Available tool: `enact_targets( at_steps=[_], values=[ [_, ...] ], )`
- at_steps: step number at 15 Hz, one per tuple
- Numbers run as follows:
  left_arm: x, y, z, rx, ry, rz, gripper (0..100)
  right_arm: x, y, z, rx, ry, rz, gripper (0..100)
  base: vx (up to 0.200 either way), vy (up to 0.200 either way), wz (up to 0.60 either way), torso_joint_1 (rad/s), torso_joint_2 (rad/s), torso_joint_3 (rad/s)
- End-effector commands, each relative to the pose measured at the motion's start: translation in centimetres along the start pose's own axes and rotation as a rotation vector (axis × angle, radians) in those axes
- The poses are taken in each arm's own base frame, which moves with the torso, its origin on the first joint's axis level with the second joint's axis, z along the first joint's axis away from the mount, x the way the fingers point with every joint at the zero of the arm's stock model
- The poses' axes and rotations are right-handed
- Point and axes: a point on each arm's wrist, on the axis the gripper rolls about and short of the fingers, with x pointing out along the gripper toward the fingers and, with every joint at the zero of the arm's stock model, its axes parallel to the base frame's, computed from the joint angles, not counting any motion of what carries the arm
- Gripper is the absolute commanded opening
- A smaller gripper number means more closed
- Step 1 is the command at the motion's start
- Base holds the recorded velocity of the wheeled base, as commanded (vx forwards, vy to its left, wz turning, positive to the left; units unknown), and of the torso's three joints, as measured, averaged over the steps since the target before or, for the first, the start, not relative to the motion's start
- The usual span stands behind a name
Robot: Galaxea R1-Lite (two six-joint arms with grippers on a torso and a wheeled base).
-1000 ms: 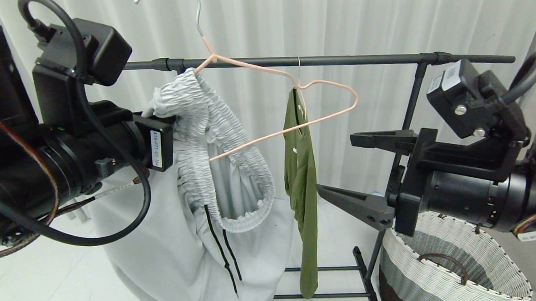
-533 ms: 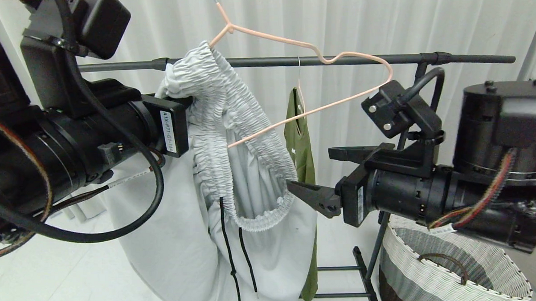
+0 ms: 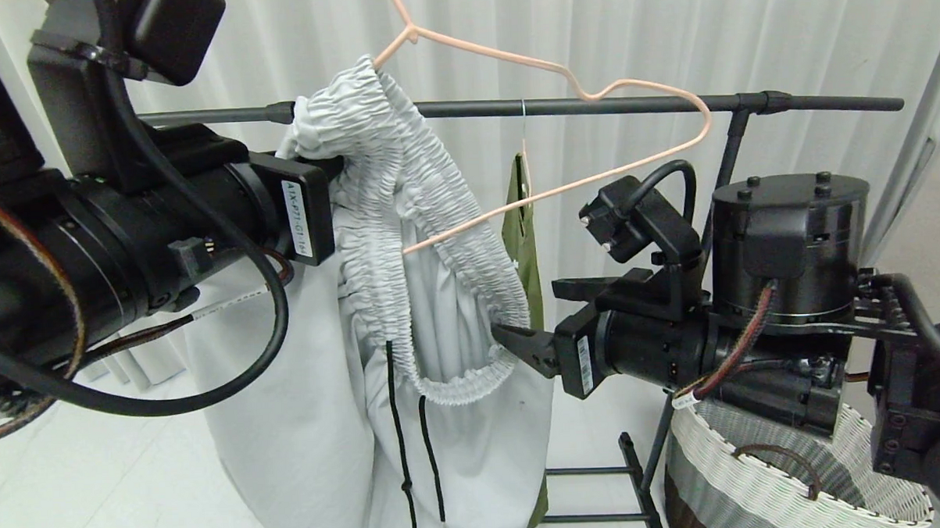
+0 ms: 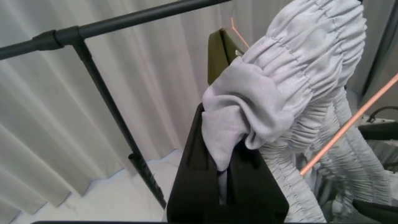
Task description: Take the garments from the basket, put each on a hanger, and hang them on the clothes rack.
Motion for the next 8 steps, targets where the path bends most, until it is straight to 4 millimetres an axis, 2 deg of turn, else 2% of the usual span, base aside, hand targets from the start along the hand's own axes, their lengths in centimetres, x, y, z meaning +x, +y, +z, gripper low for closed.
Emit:
enact_targets(
  at_steps=[1, 5, 8],
  values=[
    [-0.1, -0.2, 0.3, -0.005, -0.012, -0.009, 0, 0.1, 0.0, -0.4, -0.001, 0.013, 0.0, 0, 0.0, 0.0, 0.0, 0.0, 0.0, 0.0],
    [-0.2, -0.2, 0.4, -0.009, -0.023, -0.012, 0, 0.0, -0.3, -0.3, 0.0, 0.011, -0.012, 0, 0.0, 0.0, 0.0, 0.0, 0.0, 0.0],
    [-0.1, -0.1, -0.5, 0.015, 0.005, -0.005, 0, 0.0, -2.3, -0.1, 0.013, -0.002, -0.159, 0, 0.0, 0.0, 0.0, 0.0, 0.0, 0.0]
  ],
)
